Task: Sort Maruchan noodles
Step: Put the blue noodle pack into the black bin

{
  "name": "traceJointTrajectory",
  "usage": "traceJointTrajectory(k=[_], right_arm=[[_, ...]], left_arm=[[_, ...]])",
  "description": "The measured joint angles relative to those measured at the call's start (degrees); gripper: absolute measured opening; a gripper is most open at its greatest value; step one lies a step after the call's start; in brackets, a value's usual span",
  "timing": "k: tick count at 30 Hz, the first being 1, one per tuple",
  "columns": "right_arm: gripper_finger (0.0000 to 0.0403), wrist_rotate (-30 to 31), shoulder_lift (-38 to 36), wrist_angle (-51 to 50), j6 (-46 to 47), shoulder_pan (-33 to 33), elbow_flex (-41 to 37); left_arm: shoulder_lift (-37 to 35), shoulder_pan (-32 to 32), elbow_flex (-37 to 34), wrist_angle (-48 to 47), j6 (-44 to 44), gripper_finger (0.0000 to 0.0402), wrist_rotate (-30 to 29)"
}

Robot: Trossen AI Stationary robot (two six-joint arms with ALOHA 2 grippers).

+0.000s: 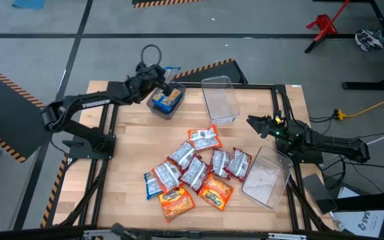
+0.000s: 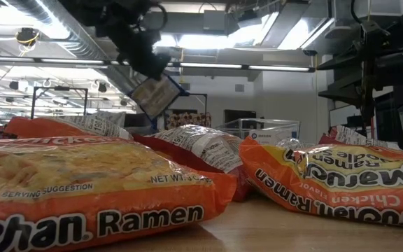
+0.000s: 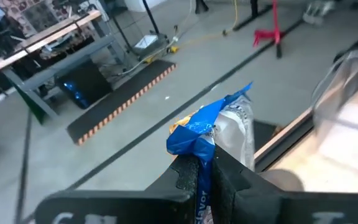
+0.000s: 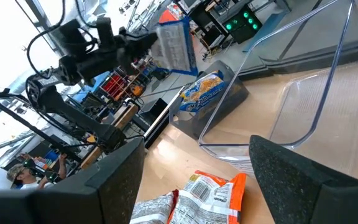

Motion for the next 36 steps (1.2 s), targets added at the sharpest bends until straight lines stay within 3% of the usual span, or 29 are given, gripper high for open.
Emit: traceJointTrajectory(k=[9,18,36], right_arm=[[0.0278,0.0,0.0,0.0,0.5,0.0,0.0],[0.0278,0.7,0.0,0.1,1.7,0.0,0.0],[0.0278,1.2,0.0,0.2,3.8,0.0,0.0]], left_arm=[[7.4,0.0,3.7,0.4,11.4,0.0008,-3.6],[8.0,0.6,4.2,8.9,24.3,0.0008,-1.4],[9.7,4.3,4.2,6.6,22.7,0.0009,3.2]])
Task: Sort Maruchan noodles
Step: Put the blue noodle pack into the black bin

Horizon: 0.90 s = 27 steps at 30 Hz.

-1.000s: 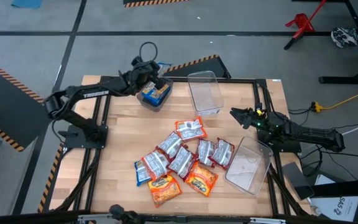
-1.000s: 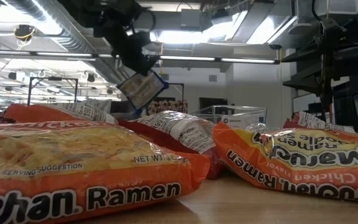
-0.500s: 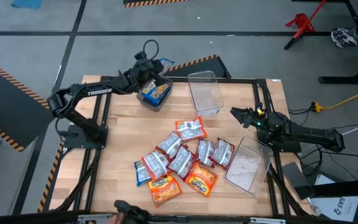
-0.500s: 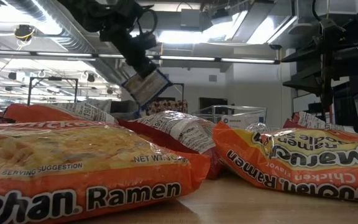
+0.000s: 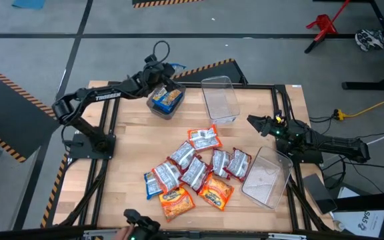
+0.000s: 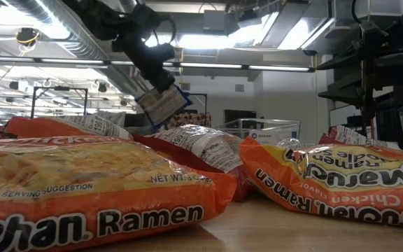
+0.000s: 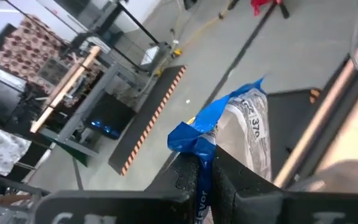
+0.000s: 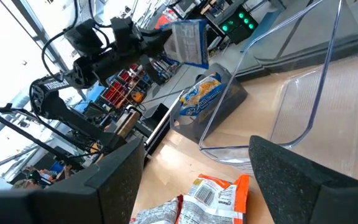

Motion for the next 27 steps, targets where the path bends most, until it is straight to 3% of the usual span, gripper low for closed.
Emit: traceJointTrajectory(k=[13,27], right_arm=[[0.0278,0.0,0.0,0.0,0.0,0.0,0.0],[0.0278,0.0,0.0,0.0,-0.3,0.0,0.0]], left_arm=[[4.0,-3.6,0.0,-2.1,1.0,0.0011,-2.0],[3.2,-10.2,-0.1,-18.7,-7.6,0.0014,-3.2]])
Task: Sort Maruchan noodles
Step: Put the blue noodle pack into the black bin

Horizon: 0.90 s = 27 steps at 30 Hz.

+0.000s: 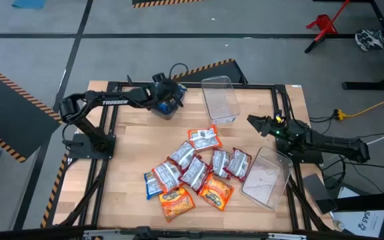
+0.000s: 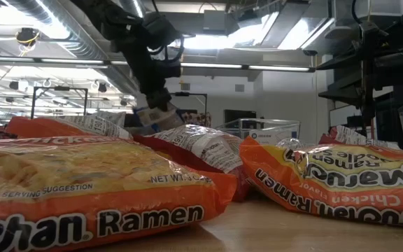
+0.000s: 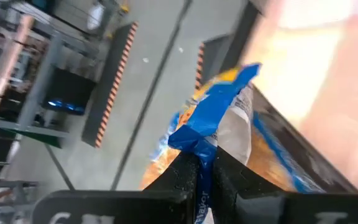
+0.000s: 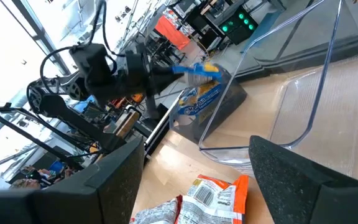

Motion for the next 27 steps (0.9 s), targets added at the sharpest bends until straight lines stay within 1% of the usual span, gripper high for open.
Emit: traceJointTrajectory(k=[4,7,9,13,19,22,27], right_arm=[[0.0278,0.0,0.0,0.0,0.0,0.0,0.0],[0.0278,0.0,0.0,0.0,0.0,0.0,0.0],[0.0278,-0.1,0.0,0.0,0.0,0.0,0.0],[0.0278,-0.1,0.0,0.0,0.0,0.0,0.0],[0.0278,-0.2,0.0,0.0,-0.4,0.0,0.0],[0.0278,-0.2,0.0,0.0,-0.4,0.0,0.0],[0.0278,-0.2,0.0,0.0,-1.0,0.0,0.0]], left_arm=[[-0.2,-1.8,0.0,-2.5,-4.0,0.0015,0.2],[-0.2,-3.0,0.0,-3.0,-5.2,0.0026,0.3],[-0.2,-3.9,0.0,-2.9,-6.0,0.0040,0.6],[-0.2,-4.9,0.0,-4.8,-8.6,0.0072,3.3],[-0.2,-5.1,0.0,-10.5,-14.4,0.0113,3.5],[-0.2,-5.0,0.0,-13.4,-16.5,0.0121,3.5],[-0.2,-5.1,0.0,-17.4,-20.1,0.0123,3.5]])
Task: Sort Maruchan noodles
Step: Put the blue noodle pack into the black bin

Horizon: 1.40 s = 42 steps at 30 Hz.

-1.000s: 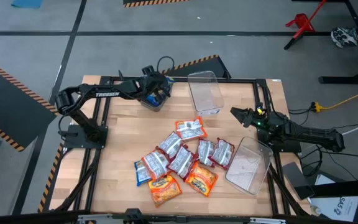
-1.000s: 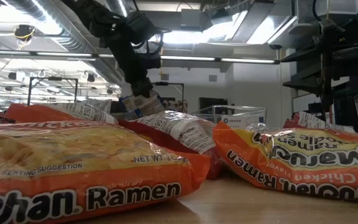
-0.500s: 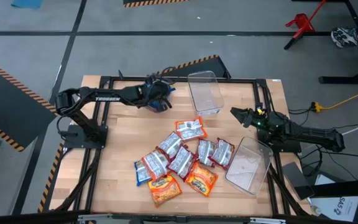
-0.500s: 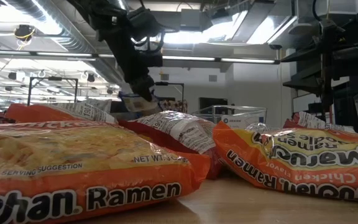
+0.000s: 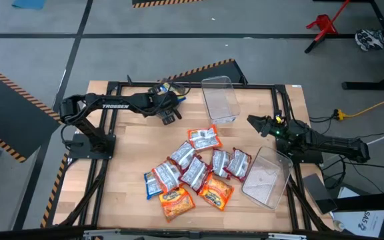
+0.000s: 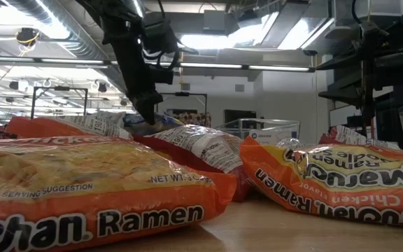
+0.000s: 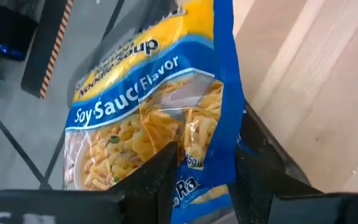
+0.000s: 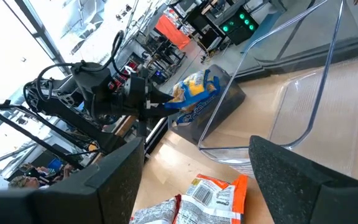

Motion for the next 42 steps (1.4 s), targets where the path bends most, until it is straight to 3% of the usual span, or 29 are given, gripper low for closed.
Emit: traceJointTrajectory(k=[9,14,19,23,26,31,42], right_arm=[[0.0278,0.0,0.0,0.0,-1.1,0.0,0.0],[0.0278,0.0,0.0,0.0,-1.4,0.0,0.0],[0.0278,0.0,0.0,0.0,-2.2,0.0,0.0],[0.0278,0.0,0.0,0.0,-2.4,0.0,0.0],[0.0278,0.0,0.0,0.0,-2.6,0.0,0.0],[0.0278,0.1,0.0,0.0,-4.0,0.0,0.0],[0.0278,0.5,0.0,0.0,-4.1,0.0,0.0]], left_arm=[[-4.6,0.2,0.0,-2.1,-4.8,0.0123,1.0],[-7.6,1.9,0.0,-1.9,-6.9,0.0126,6.8],[-11.3,2.5,0.0,-2.2,-10.0,0.0129,9.0],[-16.0,2.0,0.0,-0.1,-13.7,0.0129,8.4],[-17.8,2.2,0.0,6.5,-15.0,0.0129,8.5],[-14.9,3.4,0.1,14.4,-14.2,0.0129,10.6],[-3.2,5.3,0.0,11.6,-15.0,0.0127,7.7]])
